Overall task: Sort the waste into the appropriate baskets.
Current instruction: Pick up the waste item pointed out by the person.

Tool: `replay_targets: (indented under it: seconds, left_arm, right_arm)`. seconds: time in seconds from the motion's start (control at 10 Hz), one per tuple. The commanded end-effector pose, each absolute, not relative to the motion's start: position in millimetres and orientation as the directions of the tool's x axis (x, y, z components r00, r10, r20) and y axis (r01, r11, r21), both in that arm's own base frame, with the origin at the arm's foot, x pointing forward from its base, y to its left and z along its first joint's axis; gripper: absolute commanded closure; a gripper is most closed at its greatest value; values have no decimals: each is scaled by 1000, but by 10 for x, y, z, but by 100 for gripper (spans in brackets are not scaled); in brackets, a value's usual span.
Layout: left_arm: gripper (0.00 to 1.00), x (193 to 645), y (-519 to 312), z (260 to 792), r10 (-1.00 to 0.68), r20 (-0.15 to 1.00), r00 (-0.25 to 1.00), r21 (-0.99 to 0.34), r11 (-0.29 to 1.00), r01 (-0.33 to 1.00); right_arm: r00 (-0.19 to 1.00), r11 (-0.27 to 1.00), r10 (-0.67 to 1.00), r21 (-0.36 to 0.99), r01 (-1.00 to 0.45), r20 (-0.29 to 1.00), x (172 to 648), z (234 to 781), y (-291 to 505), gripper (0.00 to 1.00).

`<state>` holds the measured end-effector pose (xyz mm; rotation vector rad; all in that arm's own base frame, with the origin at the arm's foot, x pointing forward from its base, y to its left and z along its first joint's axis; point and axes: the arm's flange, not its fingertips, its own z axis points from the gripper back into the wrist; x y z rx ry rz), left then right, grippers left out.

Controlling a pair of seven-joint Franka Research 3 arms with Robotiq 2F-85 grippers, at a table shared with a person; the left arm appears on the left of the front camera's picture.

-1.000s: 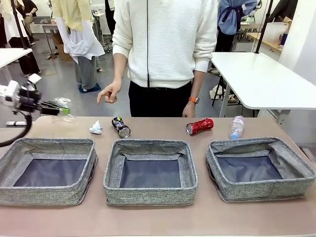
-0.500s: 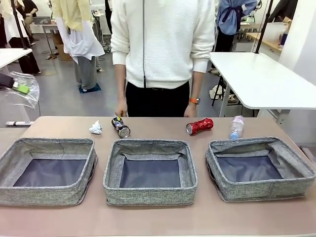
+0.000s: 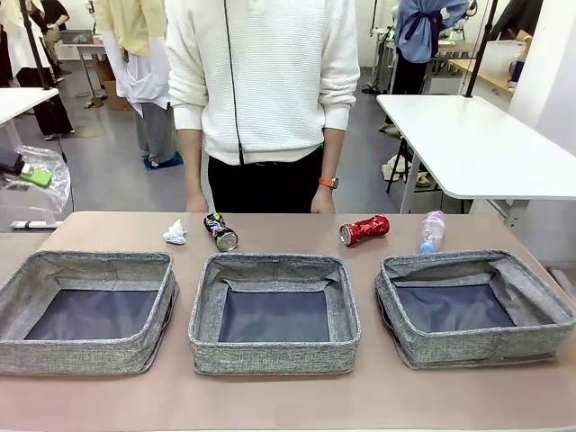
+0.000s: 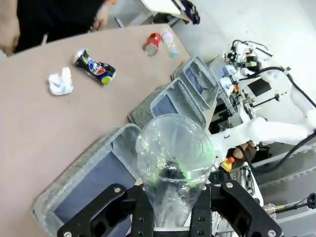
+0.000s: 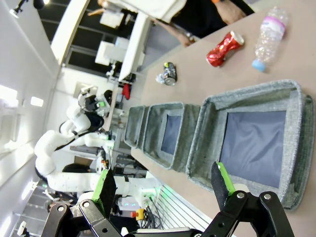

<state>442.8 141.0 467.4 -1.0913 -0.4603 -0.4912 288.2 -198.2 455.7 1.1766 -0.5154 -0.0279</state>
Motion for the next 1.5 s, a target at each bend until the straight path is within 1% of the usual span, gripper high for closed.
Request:
replay_targets:
  seconds: [0.0,0.1,0.2,0.3,0.4,0.5,0.6,0.7,0.8,0.9,1.0,1.1,1.3,1.4]
  left_arm:
    - [92,4360,1396,4597,-143,567,811,-729,371,575]
    - [92,4334,1282,4624,-131,424,896,-816,374,441]
    - [92,4295,1023,4947,-117,324,939,-871,351,345]
    - [92,4317,662,5298,-33,318,947,-880,360,309]
    - [92,4355,94,5575,7,151,988,-920,366,138]
    - [92,4364,-427,5779,-74,134,988,-892,425,153]
    - [92,4364,-923,6008,-217,102,971,-829,521,204]
    - [92,4422,-1372,6227,-280,86,956,-752,611,247]
    - [92,4455,-1867,6396,-342,37,939,-667,691,278]
    - [92,4479,-2249,6459,-360,17,933,-576,759,303]
    - [92,4456,-2574,6498,-388,-4,922,-516,790,331]
    - [92,4417,-2847,6549,-406,10,914,-454,812,366]
    - [92,4308,-3163,6695,-430,-12,903,-399,830,390]
    - [92,4274,-3224,6793,-441,-37,897,-402,828,390]
  right_arm:
    - [871,392,-287,879,-272,398,2909,4582,-1987,0]
    - [871,392,-287,879,-272,398,2909,4582,-1987,0]
    - [871,392,-287,879,-272,398,2909,4582,-1987,0]
    - [871,392,-287,879,-272,398,2909,4582,-1987,0]
    - [871,392,-287,879,-272,398,2909,4582,-1987,0]
    - [871,392,-287,879,-272,398,2909,4582,-1987,0]
    - [871,392,-287,879,-272,398,2909,4582,-1987,0]
    - [871,392,-287,879,-272,398,2909,4582,-1987,0]
    - [871,392,-287,879,-272,398,2909,4582,-1987,0]
    - [871,392,-287,879,-272,398,2909,4582,-1987,0]
    - [871,392,-287,879,-272,398,2909,4582,-1987,0]
    - [871,392,-287,879,-272,398,2909,4582,-1987,0]
    - [871,392,-287,879,-272,398,2909,4582,-1987,0]
    - [871,392,-287,879,-272,398,2909,4582,-1987,0]
